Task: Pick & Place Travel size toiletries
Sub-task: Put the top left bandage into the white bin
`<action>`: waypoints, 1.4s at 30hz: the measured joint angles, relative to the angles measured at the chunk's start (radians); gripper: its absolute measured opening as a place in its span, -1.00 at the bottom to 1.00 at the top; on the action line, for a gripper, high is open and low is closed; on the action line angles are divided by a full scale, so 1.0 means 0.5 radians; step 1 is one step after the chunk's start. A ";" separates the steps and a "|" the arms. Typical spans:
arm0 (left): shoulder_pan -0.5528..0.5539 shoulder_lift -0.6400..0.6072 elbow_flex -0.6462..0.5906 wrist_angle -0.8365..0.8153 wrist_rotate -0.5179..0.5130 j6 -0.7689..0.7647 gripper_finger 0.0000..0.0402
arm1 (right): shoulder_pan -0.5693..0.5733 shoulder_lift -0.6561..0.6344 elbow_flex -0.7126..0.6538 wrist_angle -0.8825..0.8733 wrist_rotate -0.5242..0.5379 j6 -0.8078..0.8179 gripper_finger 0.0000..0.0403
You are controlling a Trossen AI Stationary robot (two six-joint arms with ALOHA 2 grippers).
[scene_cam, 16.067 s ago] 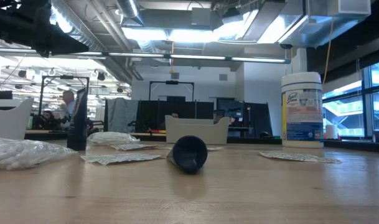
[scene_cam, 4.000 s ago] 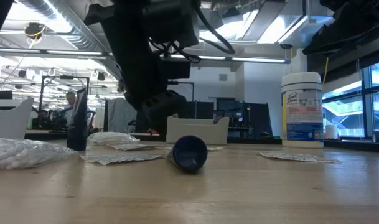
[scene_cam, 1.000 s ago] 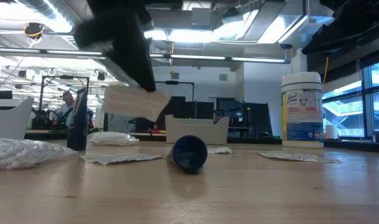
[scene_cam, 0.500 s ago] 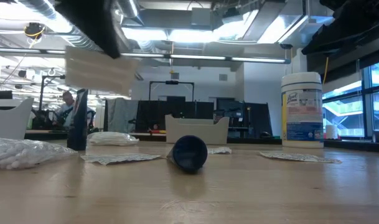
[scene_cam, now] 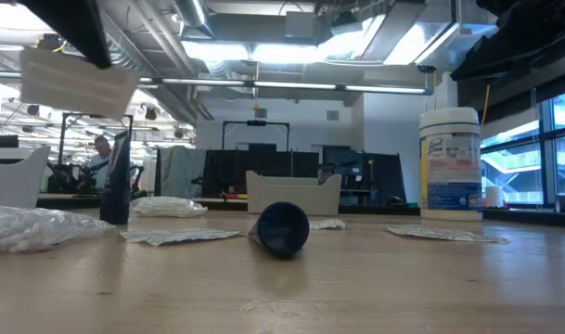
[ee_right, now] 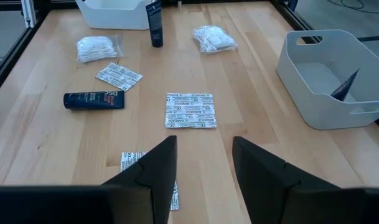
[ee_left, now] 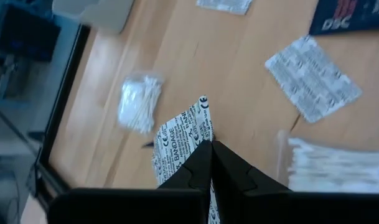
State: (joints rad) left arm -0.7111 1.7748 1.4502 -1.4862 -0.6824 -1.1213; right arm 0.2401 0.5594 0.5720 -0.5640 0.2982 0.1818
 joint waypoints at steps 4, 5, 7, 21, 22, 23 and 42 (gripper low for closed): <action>-0.044 0.000 0.000 -0.119 0.115 -0.154 -0.99 | 0.000 0.000 0.000 0.000 0.000 0.000 -0.25; -0.056 0.000 0.000 -0.149 0.141 -0.200 -0.99 | 0.000 0.000 0.000 0.000 0.000 0.000 -0.26; -0.081 -0.001 0.000 -0.175 0.205 -0.282 -0.99 | 0.000 0.000 0.000 0.000 0.000 0.000 -0.27; -0.202 -0.001 -0.017 -0.170 0.478 -0.529 -0.99 | 0.000 0.000 0.000 0.001 0.000 0.000 -0.35; -0.210 -0.001 -0.035 -0.168 0.497 -0.552 -0.99 | 0.000 0.001 0.000 0.002 0.000 0.000 -0.35; -0.218 -0.001 -0.057 -0.170 0.517 -0.585 -0.99 | 0.000 0.000 0.000 0.001 0.000 0.000 -0.35; -0.329 -0.284 -0.712 -0.077 0.841 -1.451 -0.99 | 0.000 0.001 0.000 0.001 0.000 0.000 -0.19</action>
State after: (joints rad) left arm -0.8757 1.6329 1.0941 -1.5246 -0.2620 -1.8467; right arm 0.2401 0.5598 0.5720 -0.5636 0.2981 0.1818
